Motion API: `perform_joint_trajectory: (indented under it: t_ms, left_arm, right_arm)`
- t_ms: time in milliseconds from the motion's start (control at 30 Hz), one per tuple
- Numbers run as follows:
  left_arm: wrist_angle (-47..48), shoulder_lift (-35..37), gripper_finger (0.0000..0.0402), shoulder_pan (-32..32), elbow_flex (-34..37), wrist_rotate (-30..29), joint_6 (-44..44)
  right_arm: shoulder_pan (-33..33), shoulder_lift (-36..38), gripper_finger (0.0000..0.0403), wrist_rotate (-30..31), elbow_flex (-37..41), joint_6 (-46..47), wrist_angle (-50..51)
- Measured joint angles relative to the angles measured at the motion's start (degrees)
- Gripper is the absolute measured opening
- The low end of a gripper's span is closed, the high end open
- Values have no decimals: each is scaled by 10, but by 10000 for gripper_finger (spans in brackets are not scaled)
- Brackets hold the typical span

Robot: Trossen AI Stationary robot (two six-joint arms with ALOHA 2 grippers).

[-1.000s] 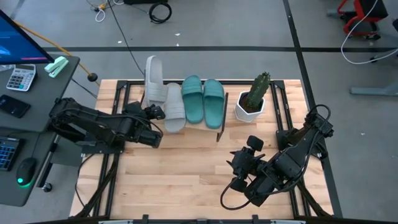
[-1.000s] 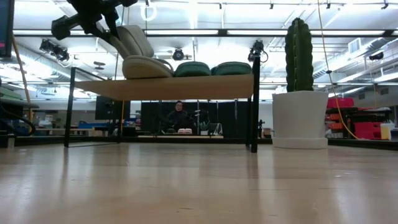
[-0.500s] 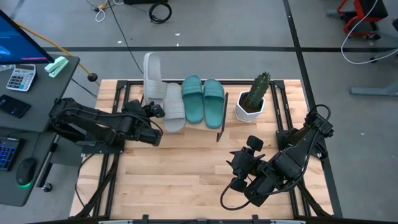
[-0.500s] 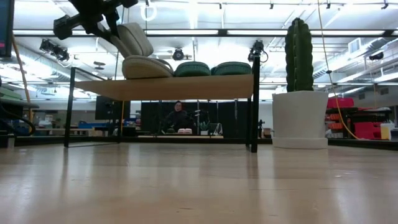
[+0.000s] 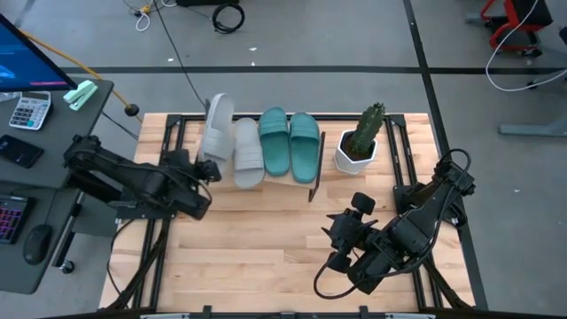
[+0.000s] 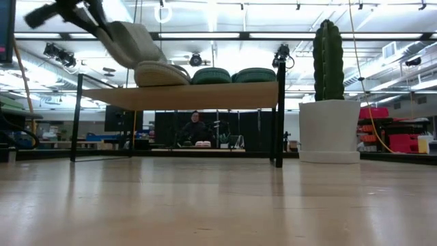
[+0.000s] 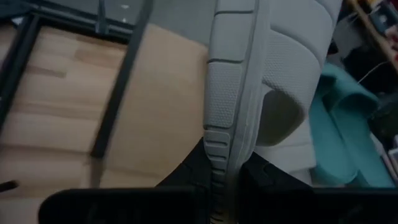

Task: Pick and place slides into the shelf
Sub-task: Put the gray slide on the shelf

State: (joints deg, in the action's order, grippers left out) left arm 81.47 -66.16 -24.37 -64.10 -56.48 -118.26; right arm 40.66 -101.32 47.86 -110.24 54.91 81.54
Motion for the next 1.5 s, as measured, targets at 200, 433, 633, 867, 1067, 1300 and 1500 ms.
perform_joint_trajectory:
  t_ms: [200,433,633,867,1067,1300,1500]
  left_arm:
    - [55,7,38,-50,0,32,-89]
    - [43,-6,38,-65,0,34,-96]
    - [42,-37,38,-68,0,41,-102]
    - [42,-51,38,-68,0,40,-106]
    - [41,-51,79,-66,0,42,-101]
    - [41,-51,136,-66,0,42,-97]
    - [37,-51,181,-66,0,43,-78]
  right_arm:
    - [0,0,149,5,0,4,-3]
    - [0,0,131,13,0,-9,-7]
    - [0,0,127,13,0,-14,-18]
    - [0,0,127,12,0,-14,-30]
    - [0,0,126,12,0,-16,-34]
    - [0,0,126,11,0,-16,-34]
    - [0,0,124,11,0,-20,-34]
